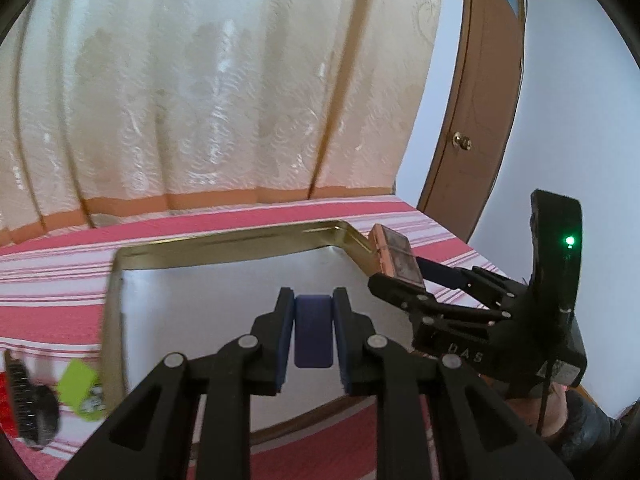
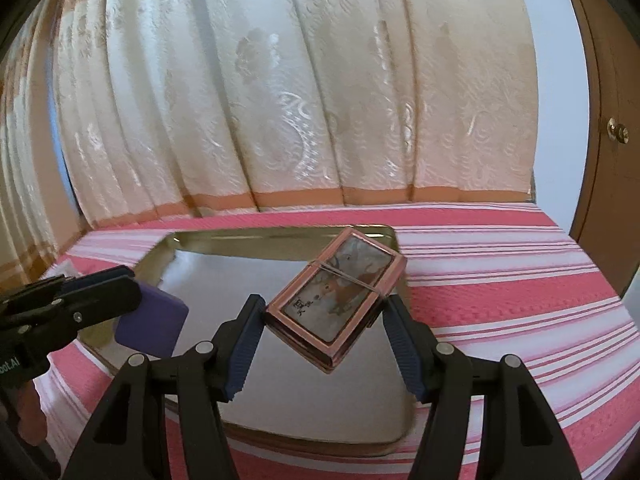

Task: Organize rigid objects
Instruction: 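Carry both held objects over the gold tray and release them onto the paper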

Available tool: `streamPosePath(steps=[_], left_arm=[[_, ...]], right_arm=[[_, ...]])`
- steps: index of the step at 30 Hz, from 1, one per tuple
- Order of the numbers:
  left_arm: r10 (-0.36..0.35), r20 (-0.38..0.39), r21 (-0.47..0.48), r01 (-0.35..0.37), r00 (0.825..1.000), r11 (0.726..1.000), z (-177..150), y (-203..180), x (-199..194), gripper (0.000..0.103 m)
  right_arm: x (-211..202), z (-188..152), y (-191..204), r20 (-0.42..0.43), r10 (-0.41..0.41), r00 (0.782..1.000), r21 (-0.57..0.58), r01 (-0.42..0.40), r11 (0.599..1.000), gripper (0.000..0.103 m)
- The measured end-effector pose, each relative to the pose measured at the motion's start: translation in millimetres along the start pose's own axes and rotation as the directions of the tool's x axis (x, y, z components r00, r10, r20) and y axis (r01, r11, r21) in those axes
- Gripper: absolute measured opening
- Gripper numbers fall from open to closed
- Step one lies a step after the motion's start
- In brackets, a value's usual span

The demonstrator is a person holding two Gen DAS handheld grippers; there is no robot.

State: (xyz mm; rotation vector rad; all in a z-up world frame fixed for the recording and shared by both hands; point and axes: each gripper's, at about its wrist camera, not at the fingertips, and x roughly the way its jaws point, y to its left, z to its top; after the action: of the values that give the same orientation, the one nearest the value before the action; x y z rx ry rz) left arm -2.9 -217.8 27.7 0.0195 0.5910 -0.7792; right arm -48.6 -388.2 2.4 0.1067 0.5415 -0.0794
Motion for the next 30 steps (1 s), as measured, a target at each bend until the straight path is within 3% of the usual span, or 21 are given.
streamPosePath(steps=[8, 16, 18, 20, 22, 23, 25, 27, 30], left_arm=[[-0.018, -0.045, 0.01, 0.019, 0.999, 1.0, -6, -17, 35, 0.018], [0.01, -0.051, 0.031, -0.009, 0.999, 0.999, -13, -17, 43, 0.018], [0.027, -0.047, 0.037, -0.025, 0.999, 0.999, -16, -16, 45, 0.019], [0.03, -0.059, 0.045, -0.027, 0.998, 0.999, -18, -19, 45, 0.032], [0.053, -0.038, 0.046, -0.052, 0.998, 0.998, -19, -20, 40, 0.06], [0.082, -0.009, 0.051, -0.082, 0.997, 0.995, -18, -20, 35, 0.068], [0.126, 0.058, 0.054, -0.129, 0.99, 0.99, -17, -19, 23, 0.094], [0.159, 0.128, 0.037, -0.165, 0.979, 0.986, -16, -16, 10, 0.103], [0.172, 0.139, 0.03, -0.178, 0.975, 0.984, -16, -11, 6, 0.103]], right_arm=[[11, -5, -20, -0.062, -0.012, 0.998, -0.021, 0.011, 1.0, 0.064], [14, -7, -9, -0.064, -0.035, 0.997, -0.087, 0.029, 0.996, 0.065], [15, -7, -11, -0.066, -0.022, 0.998, -0.074, 0.017, 0.997, 0.071], [15, -6, -11, -0.067, -0.01, 0.998, -0.051, 0.006, 0.999, 0.076], [8, -4, -14, -0.036, -0.005, 0.999, -0.031, 0.004, 1.0, 0.076], [3, -3, -15, -0.008, -0.003, 1.0, -0.021, 0.003, 1.0, 0.077], [-8, 0, -21, 0.057, -0.009, 0.998, 0.01, 0.008, 1.0, 0.086], [-15, 0, -24, 0.107, -0.066, 0.992, 0.021, 0.064, 0.998, 0.087], [-14, 0, -27, 0.117, -0.129, 0.985, 0.024, 0.127, 0.992, 0.087]])
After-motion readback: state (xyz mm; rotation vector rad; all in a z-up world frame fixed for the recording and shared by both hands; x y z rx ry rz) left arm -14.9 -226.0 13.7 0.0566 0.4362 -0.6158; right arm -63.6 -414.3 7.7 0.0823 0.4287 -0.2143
